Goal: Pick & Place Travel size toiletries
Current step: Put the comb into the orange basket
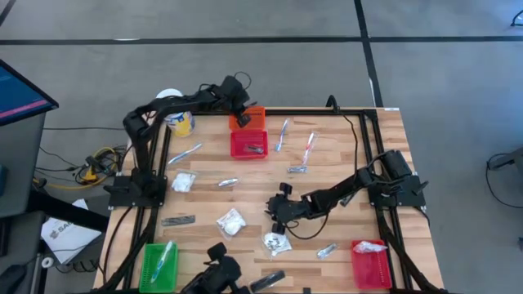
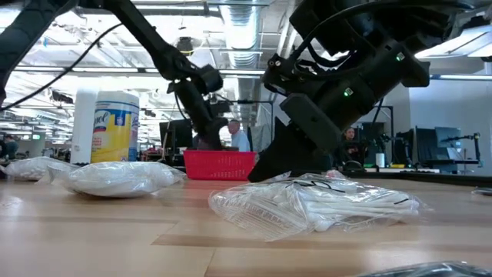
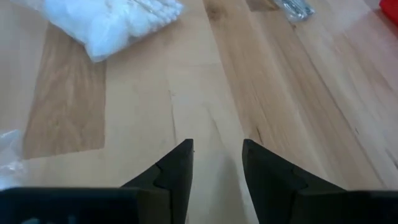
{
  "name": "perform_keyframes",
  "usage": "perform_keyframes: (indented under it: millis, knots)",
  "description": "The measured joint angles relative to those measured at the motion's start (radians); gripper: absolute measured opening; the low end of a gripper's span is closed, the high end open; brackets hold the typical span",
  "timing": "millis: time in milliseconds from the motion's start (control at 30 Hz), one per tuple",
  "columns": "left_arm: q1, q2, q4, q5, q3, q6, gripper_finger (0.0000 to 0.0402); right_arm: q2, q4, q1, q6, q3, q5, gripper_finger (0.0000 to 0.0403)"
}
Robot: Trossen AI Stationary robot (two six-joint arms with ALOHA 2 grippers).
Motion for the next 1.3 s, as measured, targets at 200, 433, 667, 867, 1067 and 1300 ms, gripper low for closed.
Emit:
perform_keyframes:
  millis: [200,433,667,867,1067,1300]
  knots:
    - [-0.003,0.013,0.003,0.004,0.0,0.003,0.0004,0.0,-0.002,-0.001,0.002,0.0,0.0,0.0126]
    - [-0.019,-0.006,0.005,-0.028,0.0,0.004,0.0003,0.0,-0.002,-0.002,0.003,0.0,0.0,0.0125]
    - [-0.057,-0.063,0.005,-0.04,-0.001,0.012,0.0003,0.0,-0.007,-0.002,0.003,0.0,0.0,0.0125]
    - [-0.096,-0.113,0.0,-0.044,-0.029,0.056,0.0003,0.0,-0.011,-0.002,0.003,0.0,0.0,0.0127]
    - [-0.09,-0.115,0.0,-0.043,-0.089,0.056,0.0003,0.0,-0.011,-0.002,0.003,0.0,0.001,0.0125]
    - [-0.079,-0.115,0.005,-0.059,-0.128,0.056,0.001,0.0,-0.011,-0.002,0.003,0.0,0.001,0.0123]
